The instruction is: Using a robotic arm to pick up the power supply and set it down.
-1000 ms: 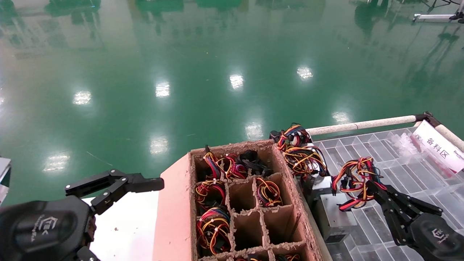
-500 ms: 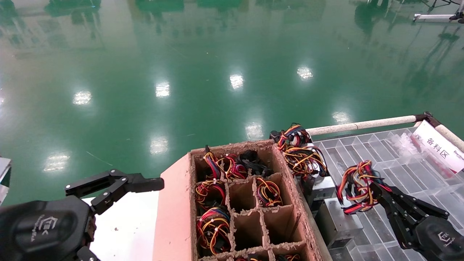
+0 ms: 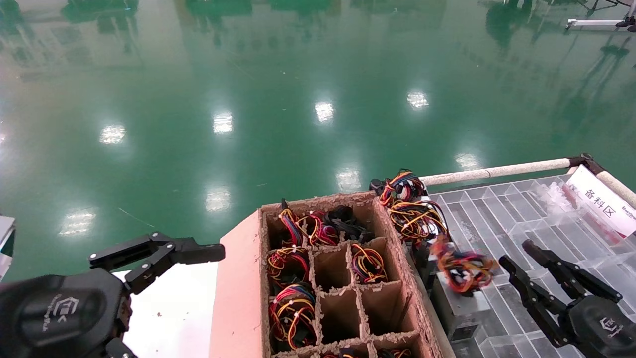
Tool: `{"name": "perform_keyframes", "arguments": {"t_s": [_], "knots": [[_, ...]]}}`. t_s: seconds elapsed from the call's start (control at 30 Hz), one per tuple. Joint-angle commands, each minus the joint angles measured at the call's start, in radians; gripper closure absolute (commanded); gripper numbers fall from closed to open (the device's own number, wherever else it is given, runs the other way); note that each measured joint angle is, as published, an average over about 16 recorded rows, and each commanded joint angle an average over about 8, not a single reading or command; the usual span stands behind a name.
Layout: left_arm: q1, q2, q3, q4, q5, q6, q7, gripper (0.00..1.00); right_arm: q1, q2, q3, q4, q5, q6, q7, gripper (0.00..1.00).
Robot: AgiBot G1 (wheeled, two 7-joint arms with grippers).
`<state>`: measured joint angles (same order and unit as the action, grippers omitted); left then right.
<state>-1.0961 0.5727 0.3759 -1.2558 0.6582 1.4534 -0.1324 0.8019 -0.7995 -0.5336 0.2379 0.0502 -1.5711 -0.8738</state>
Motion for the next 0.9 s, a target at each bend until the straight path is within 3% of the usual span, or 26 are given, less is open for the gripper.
{"name": "perform_keyframes", "arguments": {"t_s": [0.03,0.4,0.9], "knots": [[0.000,0.000,0.000,0.000,0.000,0.000,0.000,0.00,0.002,0.003,0.000,0.007,-0.001,0.003,-0.003,0.00],[0.000,0.000,0.000,0.000,0.000,0.000,0.000,0.00,-0.024,0.018,0.025,0.130,0.025,0.008,0.075,0.00],[0.000,0.000,0.000,0.000,0.000,0.000,0.000,0.00,0.045,0.059,0.080,0.355,-0.165,0.024,0.317,0.00]]}}
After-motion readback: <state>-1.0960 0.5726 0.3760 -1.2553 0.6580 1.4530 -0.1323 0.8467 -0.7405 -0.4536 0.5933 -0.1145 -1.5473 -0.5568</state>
